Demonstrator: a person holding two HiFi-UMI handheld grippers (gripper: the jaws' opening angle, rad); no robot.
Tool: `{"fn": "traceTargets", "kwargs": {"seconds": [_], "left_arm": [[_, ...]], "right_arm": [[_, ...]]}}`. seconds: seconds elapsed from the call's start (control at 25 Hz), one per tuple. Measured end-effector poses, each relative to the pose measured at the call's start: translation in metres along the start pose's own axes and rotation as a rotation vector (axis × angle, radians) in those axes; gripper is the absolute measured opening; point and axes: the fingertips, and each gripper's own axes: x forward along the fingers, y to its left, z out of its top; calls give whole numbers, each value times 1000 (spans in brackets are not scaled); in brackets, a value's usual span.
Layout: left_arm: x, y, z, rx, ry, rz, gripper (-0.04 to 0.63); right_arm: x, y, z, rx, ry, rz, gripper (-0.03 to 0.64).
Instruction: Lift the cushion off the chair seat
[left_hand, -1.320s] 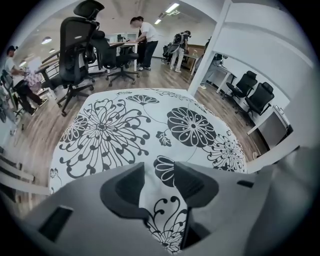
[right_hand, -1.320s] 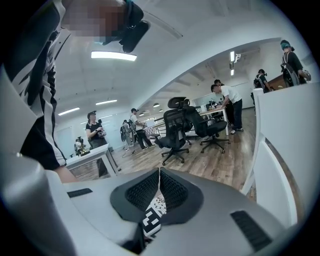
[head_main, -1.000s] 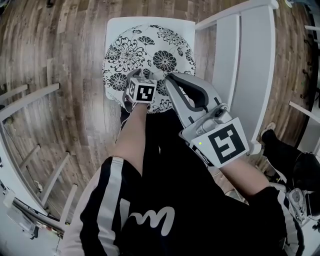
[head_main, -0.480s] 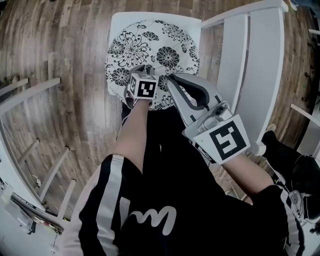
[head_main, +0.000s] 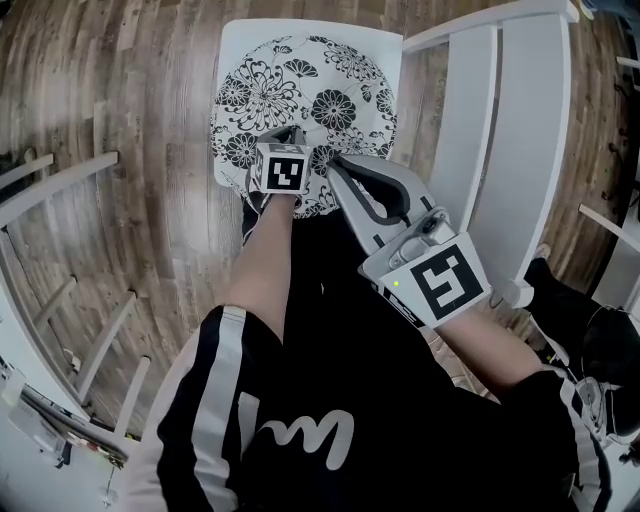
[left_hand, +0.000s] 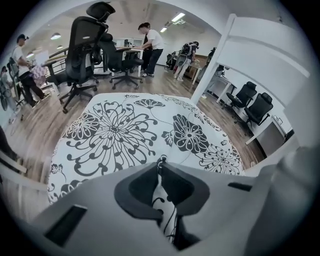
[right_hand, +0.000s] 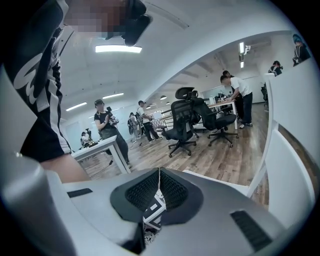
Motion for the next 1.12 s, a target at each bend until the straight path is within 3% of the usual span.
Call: {"fn": "traceTargets", "kwargs": {"seconds": [0.36,0.68,1.12], "left_arm": [[-2,-2,3,17,-21,-16,18],[-18,-6,12,50,-116,-39,17],[-66,-16,36,14,-242,-87,17]], "right_arm": [[1,-2,-1,-7,8,-4,21],[3,6,4,-26,-4,1,21],[-1,6,17,-29,-45,-23,21]]}}
